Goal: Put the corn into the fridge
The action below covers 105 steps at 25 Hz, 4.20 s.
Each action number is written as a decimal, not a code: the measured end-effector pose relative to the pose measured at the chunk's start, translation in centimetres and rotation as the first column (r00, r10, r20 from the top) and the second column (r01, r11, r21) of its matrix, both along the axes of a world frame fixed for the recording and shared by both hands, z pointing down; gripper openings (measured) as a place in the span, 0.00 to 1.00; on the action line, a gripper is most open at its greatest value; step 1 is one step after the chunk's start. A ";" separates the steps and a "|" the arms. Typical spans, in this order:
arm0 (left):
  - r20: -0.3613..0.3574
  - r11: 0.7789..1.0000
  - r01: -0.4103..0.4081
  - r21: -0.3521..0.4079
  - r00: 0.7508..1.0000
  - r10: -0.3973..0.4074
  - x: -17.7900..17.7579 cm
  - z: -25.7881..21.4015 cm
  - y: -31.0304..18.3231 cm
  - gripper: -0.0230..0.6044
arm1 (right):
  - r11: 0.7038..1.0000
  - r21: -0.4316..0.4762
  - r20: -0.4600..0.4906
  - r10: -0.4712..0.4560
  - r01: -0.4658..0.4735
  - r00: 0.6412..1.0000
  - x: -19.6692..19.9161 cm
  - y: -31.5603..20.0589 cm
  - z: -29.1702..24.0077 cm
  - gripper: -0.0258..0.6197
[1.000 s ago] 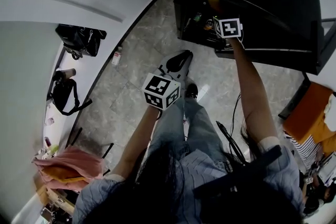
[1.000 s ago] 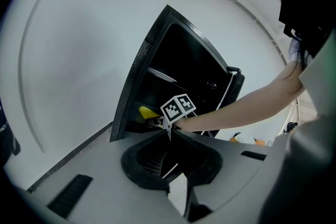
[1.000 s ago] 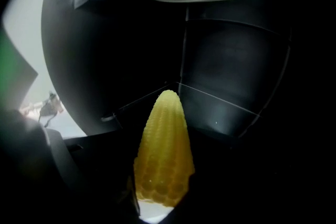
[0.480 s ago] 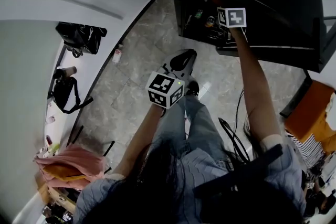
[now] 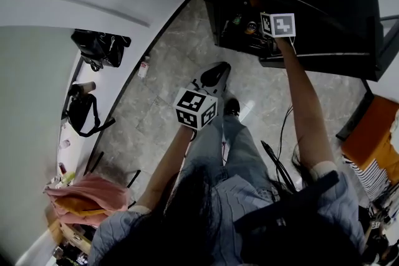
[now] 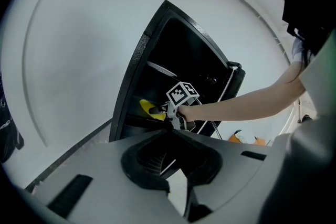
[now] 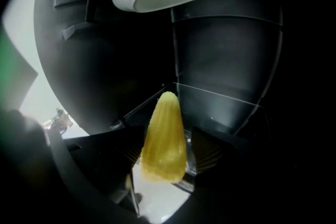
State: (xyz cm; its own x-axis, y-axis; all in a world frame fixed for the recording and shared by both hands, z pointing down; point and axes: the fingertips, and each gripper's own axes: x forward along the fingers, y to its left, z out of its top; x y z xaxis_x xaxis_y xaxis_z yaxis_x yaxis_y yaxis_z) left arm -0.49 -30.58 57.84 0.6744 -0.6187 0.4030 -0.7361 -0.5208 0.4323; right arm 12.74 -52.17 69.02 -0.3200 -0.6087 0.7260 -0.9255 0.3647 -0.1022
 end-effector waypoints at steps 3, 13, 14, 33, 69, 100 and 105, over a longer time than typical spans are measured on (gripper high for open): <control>0.003 1.000 0.000 0.002 1.000 0.000 0.2 -0.4 0.1 0.09 | 1.000 0.000 0.010 0.018 -0.018 1.000 0.3 0.9 -0.6 0.46; -0.001 0.999 -0.014 0.034 1.000 0.014 1.2 -2.5 0.0 0.09 | 0.990 0.141 0.088 0.002 -0.014 0.996 -0.5 3.5 -5.6 0.46; -0.003 0.999 -0.015 0.035 1.000 0.015 1.4 -2.7 0.1 0.09 | 0.988 0.150 0.106 0.003 -0.019 0.994 -0.7 4.0 -6.2 0.46; -0.023 0.996 -0.024 0.086 0.999 0.026 2.6 -7.9 4.8 0.09 | 0.966 0.258 0.342 -0.093 0.001 0.935 -4.2 14.1 -16.3 0.25; -0.035 0.980 0.081 0.183 0.996 -0.076 3.1 -15.9 13.2 0.09 | 0.944 0.329 0.406 -0.126 -0.016 0.905 -3.2 30.8 -25.0 0.20; -0.075 0.974 -0.016 0.224 0.997 0.034 -9.2 -16.4 31.9 0.09 | 0.930 0.337 0.434 -0.017 -0.144 0.901 -14.4 52.6 -26.1 0.15; -0.107 0.970 -0.029 0.242 0.993 0.057 -9.3 -17.0 34.0 0.09 | 0.913 0.365 0.443 -0.001 -0.180 0.896 -14.5 56.3 -27.3 0.12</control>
State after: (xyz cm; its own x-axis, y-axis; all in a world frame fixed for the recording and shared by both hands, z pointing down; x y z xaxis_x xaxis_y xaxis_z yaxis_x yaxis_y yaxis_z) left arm -9.77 3.45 40.82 0.7349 -0.6574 0.1662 -0.6645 -0.6494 0.3698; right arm -1.73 4.16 41.72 -0.4715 -0.8514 0.2299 -0.8538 0.3754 -0.3608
